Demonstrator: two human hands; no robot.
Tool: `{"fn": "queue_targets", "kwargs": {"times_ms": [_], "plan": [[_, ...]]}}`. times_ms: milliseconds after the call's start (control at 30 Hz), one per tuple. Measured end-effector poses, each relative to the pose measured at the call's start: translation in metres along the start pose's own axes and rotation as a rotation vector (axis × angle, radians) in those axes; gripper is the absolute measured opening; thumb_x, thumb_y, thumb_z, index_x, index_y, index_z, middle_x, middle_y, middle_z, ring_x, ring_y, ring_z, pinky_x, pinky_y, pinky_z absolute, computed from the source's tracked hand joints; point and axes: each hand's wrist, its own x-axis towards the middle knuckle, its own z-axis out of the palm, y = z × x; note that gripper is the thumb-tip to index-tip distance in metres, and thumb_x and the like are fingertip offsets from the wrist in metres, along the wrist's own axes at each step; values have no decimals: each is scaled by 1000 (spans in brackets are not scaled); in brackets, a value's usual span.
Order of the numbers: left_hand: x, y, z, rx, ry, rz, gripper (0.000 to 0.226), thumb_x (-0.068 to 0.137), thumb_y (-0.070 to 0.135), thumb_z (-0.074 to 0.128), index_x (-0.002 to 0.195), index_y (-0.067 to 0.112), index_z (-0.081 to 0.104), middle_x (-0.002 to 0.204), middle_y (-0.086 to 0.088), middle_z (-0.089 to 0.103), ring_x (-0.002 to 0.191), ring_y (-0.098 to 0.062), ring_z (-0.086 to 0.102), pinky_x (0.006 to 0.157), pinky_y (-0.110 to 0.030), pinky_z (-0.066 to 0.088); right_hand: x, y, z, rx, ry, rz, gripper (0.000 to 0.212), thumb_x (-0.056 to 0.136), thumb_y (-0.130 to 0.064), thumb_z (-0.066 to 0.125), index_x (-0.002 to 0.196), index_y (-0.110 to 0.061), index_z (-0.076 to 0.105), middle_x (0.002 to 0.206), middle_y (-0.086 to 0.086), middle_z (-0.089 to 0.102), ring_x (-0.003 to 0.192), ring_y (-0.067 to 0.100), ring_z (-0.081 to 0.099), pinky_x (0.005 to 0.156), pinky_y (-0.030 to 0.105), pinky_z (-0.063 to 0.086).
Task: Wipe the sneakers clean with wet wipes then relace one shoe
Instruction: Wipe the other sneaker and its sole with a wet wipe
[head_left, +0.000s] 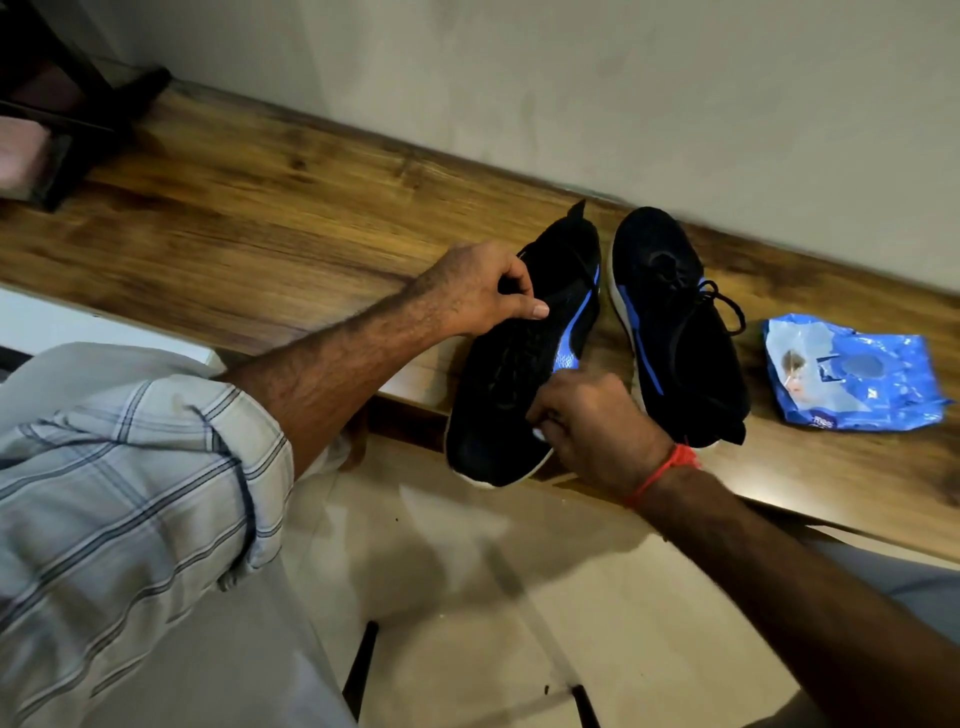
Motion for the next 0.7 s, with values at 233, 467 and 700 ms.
{"fn": "queue_targets", "kwargs": {"times_ms": [233, 467, 700], "plan": [[-1, -1, 3, -65, -44, 48, 26, 102, 30, 58, 94, 9, 71, 83, -2, 67, 80, -15, 59, 69, -23, 39, -6, -24, -7, 489, -177, 71, 8, 84, -13, 75, 88, -20, 74, 85, -9, 74, 80, 2, 67, 76, 19, 53], [-1, -1, 0, -168, -108, 53, 35, 108, 31, 45, 74, 23, 52, 74, 7, 52, 65, -6, 47, 62, -27, 37, 7, 9, -54, 519, 246, 161, 10, 91, -9, 68, 99, -15, 73, 100, -7, 72, 96, 8, 67, 86, 32, 56], [1, -2, -3, -116, -79, 104, 34, 102, 46, 53, 83, 21, 67, 78, 11, 64, 71, 3, 55, 67, -25, 42, 8, 29, -61, 496, 354, 230, 32, 85, -1, 72, 106, -25, 70, 115, -5, 67, 112, 7, 62, 101, 31, 49]]}}
